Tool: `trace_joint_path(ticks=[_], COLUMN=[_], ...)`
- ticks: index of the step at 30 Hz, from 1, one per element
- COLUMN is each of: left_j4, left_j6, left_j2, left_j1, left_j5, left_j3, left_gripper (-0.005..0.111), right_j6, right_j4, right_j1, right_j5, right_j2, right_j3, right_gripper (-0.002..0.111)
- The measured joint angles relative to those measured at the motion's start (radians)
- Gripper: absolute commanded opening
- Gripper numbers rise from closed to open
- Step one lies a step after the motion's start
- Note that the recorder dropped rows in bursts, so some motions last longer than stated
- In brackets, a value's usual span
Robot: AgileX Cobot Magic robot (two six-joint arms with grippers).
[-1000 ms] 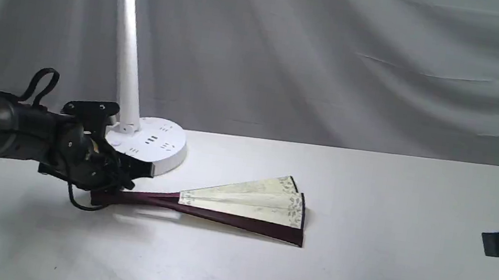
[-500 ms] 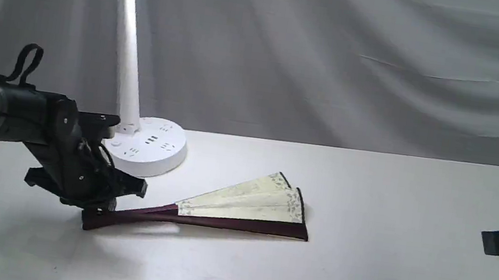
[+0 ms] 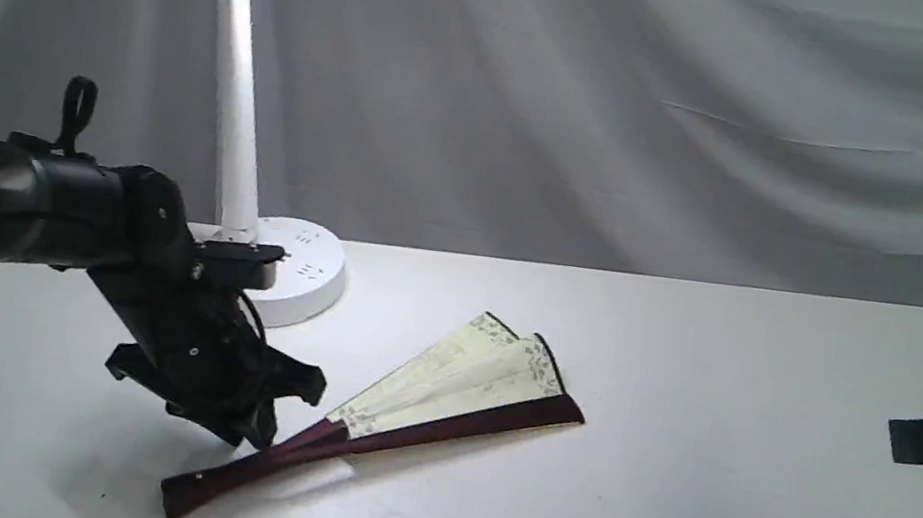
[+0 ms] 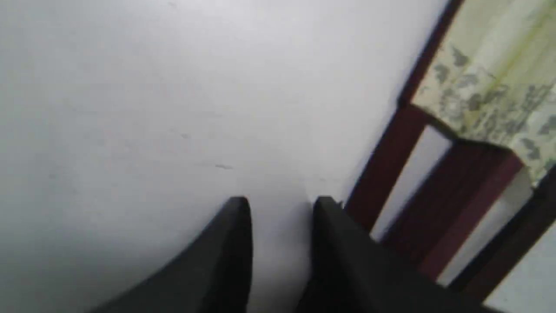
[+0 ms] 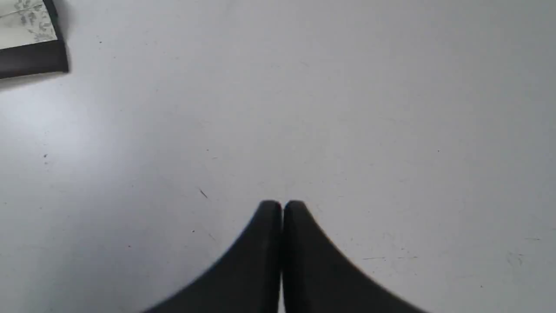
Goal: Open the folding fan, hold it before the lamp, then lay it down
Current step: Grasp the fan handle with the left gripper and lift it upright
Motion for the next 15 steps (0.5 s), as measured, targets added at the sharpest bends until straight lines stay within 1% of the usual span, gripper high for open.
trace_joint_path(ticks=[7,15], left_j4=[-0.019,-0.106], left_j6=[0.012,0.016], left_j2=[-0.014,-0.014], left_j1=[-0.103,-0.218], left_j5=[0.013,0.025], left_j3=[0.026,0.033], left_gripper=[0.028,0.028], right_j6=[0.000,0.000], right_j4=[0.014,0.031], right_j1=[0.000,0.000], right_j5=[-0.001,-0.001], right_j2=[0.000,0.000], right_j3=[0.000,0.000], right_gripper=[0.000,0.000])
